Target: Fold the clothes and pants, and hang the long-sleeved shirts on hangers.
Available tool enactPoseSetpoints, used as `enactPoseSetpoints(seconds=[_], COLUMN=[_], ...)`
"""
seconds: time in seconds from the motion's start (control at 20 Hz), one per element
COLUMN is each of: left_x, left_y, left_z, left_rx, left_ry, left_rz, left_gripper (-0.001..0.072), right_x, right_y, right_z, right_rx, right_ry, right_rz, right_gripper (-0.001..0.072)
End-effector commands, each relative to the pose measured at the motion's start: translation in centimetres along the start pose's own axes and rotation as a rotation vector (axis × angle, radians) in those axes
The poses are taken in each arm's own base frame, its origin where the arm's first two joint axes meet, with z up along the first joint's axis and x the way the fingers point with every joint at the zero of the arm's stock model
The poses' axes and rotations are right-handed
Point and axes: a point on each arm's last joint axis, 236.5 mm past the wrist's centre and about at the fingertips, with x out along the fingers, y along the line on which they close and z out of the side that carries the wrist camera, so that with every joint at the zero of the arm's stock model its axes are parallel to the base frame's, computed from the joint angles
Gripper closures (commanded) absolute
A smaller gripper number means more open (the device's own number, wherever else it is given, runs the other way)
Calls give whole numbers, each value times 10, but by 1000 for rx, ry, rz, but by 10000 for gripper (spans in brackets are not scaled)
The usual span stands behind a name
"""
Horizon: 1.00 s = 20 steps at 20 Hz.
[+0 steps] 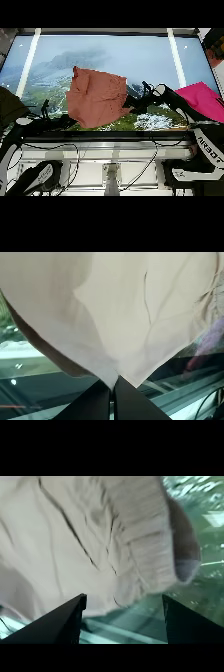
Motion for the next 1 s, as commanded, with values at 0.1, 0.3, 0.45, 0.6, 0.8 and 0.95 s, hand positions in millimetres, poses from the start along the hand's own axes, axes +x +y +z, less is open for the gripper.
enactPoseSetpoints(seconds=[0.1,0.3,0.45,0.6,0.8,0.95], left_x=[-1,-1,-1,-1,-1,-1], left_y=[-3,-3,-3,-3,-4,-7], left_z=[2,2,2,2,2,5], left_rx=[48,62,62,61,59,48], left_ry=[-9,-9,-9,-9,-10,-20], left_rz=[-9,-9,-9,-9,-12,-27], left_gripper=[700,699,699,699,698,699], right_x=[11,16,19,30,35,34], right_y=[-16,-22,-15,-11,-13,-13], right_z=[-5,-15,3,9,23,26], right_rx=[189,222,249,290,303,294], right_ry=[9,38,-25,-26,-74,-87], right_rz=[-22,-25,19,59,64,65], right_gripper=[167,167,167,168,305,693])
